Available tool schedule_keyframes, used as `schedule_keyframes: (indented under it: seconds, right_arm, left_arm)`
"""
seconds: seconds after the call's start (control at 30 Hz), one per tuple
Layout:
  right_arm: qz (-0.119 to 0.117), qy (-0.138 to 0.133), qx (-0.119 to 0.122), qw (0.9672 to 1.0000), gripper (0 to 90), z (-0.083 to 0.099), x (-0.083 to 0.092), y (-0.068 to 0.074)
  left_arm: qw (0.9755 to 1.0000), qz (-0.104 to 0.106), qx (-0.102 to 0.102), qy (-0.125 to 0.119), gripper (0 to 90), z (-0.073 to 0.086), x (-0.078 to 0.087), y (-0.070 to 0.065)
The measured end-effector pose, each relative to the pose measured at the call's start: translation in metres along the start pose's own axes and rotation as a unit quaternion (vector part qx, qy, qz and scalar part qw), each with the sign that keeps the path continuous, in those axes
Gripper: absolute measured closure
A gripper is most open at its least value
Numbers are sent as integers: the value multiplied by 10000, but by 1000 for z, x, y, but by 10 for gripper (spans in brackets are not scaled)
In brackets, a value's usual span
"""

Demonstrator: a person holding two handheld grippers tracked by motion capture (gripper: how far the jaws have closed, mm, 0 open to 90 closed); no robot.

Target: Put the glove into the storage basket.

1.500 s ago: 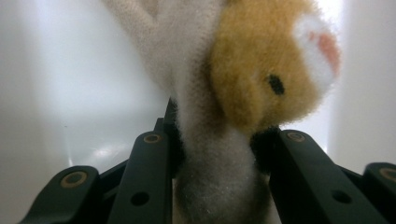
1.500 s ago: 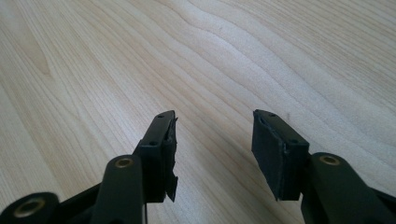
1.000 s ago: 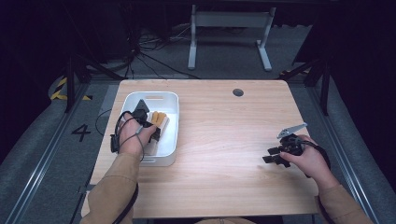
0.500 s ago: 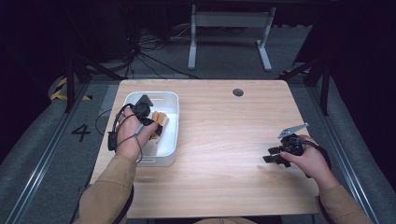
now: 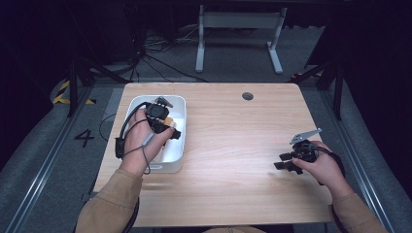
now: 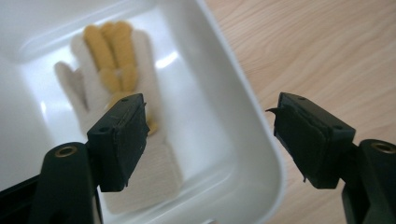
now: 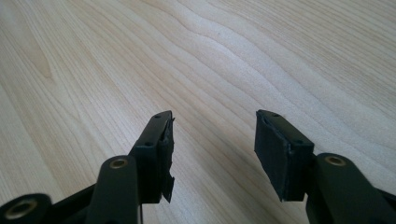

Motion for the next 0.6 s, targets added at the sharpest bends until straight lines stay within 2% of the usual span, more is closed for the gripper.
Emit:
schedule_keyframes:
  seconds: [0.03,0.13,0.2,0.27,0.37,0.6]
  right_arm:
    - [6,2,-5,10000,476,0,0,0]
    - [18,-32,-8,10000,473,1,2,0]
    - [16,-45,-3,10000,472,1,3,0]
    - [31,-59,-15,10000,472,2,3,0]
    - [16,-62,-16,10000,469,3,3,0]
    - [-47,-130,72,9999,467,4,3,0]
  left_arm:
    - [9998,96,-161,-84,269,-1,2,-8]
    - [9984,251,-433,-268,312,-1,3,-23]
    - [9971,336,-614,-301,307,-1,3,-33]
    - [9953,460,-786,-333,311,1,3,-44]
    - [9907,706,-1087,-412,307,3,-2,-57]
    - [9825,1243,-1307,-470,307,18,-28,-73]
Point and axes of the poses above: each handheld gripper's, and its own axes: x roughly backward along the jaws, z roughly out of its underside, y roughly to its left, the point moved 3 cm from there along -x, roughly forward along the jaws, and after that the axes turned 10 degrees about -y, right-handed, at the moved point
